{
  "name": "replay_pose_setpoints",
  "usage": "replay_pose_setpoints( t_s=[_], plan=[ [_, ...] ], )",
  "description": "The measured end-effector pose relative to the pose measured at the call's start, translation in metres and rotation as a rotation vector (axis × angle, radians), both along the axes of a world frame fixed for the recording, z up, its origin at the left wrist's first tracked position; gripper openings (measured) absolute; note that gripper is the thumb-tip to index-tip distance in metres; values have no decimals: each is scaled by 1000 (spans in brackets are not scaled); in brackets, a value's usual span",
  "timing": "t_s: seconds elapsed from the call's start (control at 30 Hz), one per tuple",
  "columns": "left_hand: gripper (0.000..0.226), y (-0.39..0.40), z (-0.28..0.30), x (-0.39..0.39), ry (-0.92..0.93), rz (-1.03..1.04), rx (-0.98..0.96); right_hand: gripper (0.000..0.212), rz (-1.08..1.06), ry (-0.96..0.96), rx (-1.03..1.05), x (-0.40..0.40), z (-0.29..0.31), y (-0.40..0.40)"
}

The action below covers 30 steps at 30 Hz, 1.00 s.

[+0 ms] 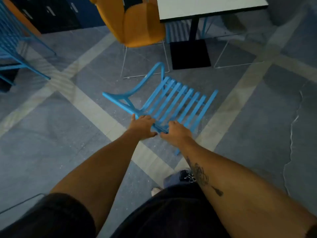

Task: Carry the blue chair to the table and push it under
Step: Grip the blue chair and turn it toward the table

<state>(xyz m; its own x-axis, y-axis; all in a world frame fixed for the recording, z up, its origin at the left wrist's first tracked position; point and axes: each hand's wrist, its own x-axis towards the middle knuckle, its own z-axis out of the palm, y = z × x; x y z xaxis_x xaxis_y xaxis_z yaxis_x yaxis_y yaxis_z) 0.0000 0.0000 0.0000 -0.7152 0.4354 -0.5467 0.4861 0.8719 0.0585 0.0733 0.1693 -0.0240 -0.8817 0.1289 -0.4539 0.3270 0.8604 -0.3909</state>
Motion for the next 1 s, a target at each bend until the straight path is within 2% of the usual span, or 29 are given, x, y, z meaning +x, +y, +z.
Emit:
replay_pose_setpoints(
  t_s=[0.2,0.4,0.57,0.7,0.9,1.0],
  plan=[
    [58,-5,10,-31,-55,21,-89,70,30,-258,46,-20,-1,-7],
    [50,-25,10,-75,-69,-114,-182,64,81,-522,93,-33,-7,-13],
    [47,-45,-1,-120,-101,-279,-188,59,-16,-608,127,-39,-10,-22],
    [58,-58,-9,-155,-207,-286,-126,58,-148,-652,136,-48,-9,-39],
    [43,-90,-22,-193,-198,-388,-109,48,-242,-530,72,-56,-12,-65],
    [36,-106,-25,-200,-132,-441,-124,46,-260,-527,126,-46,-12,-66]
  ],
)
